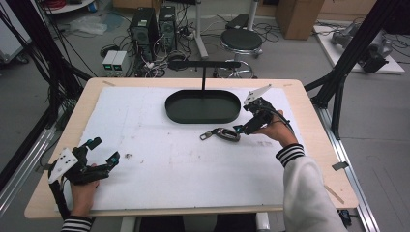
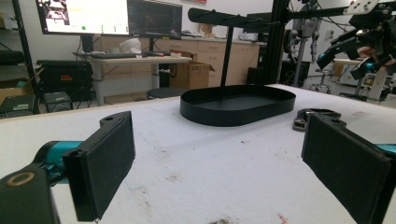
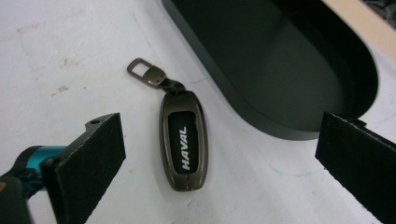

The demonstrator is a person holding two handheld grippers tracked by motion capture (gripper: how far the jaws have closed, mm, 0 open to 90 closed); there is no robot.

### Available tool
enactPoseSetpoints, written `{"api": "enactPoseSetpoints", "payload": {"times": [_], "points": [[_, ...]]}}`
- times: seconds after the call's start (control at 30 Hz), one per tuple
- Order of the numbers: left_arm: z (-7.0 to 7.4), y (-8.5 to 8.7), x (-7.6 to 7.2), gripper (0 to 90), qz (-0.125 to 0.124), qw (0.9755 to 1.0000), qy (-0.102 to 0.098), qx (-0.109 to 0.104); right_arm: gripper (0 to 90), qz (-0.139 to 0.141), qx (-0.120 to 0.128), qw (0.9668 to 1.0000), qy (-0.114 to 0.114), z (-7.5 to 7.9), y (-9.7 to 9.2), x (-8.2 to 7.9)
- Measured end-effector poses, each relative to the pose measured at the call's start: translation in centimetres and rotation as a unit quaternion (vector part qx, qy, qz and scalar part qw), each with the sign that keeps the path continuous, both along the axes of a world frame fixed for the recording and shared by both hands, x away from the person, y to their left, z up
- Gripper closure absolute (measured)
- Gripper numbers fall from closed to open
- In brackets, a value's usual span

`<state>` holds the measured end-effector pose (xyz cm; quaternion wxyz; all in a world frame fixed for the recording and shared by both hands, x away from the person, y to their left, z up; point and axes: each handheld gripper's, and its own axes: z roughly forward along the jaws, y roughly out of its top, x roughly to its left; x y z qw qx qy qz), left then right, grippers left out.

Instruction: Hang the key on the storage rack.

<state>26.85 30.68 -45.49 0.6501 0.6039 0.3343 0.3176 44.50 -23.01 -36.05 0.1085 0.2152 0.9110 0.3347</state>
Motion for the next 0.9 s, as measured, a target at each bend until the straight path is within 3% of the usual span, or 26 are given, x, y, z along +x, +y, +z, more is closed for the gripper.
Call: {"api": "enactPoseSetpoints", "payload": {"times": [0.07, 0.2, 0.3, 0.37, 0.53, 0.9], "points": [[0.0, 0.0, 0.0, 10.1, 0.000, 1.0000, 0.000, 0.000, 0.4, 0.014, -0.026, 0.9995, 0.007, -0.2, 0.6, 0.2], [0.0, 0.0, 0.0, 10.1, 0.000, 1.0000, 0.000, 0.000, 0.4, 0.020, -0.035, 0.9991, 0.015, -0.4, 1.3, 0.4], [0.0, 0.0, 0.0, 10.1, 0.000, 1.0000, -0.001, 0.001, 0.4, 0.029, -0.065, 0.9974, 0.015, -0.6, 2.2, 0.5], [0.0, 0.0, 0.0, 10.1, 0.000, 1.0000, 0.000, 0.000, 0.4, 0.032, -0.064, 0.9971, 0.027, -0.9, 2.6, 0.6], [0.0, 0.0, 0.0, 10.1, 0.001, 1.0000, 0.001, -0.002, 0.5, 0.035, -0.088, 0.9949, 0.036, -1.7, 3.2, 0.8], [0.0, 0.1, 0.0, 10.1, 0.001, 1.0000, 0.002, -0.003, 4.2, 0.046, -0.132, 0.9890, 0.048, -3.0, 4.6, 1.2]]}}
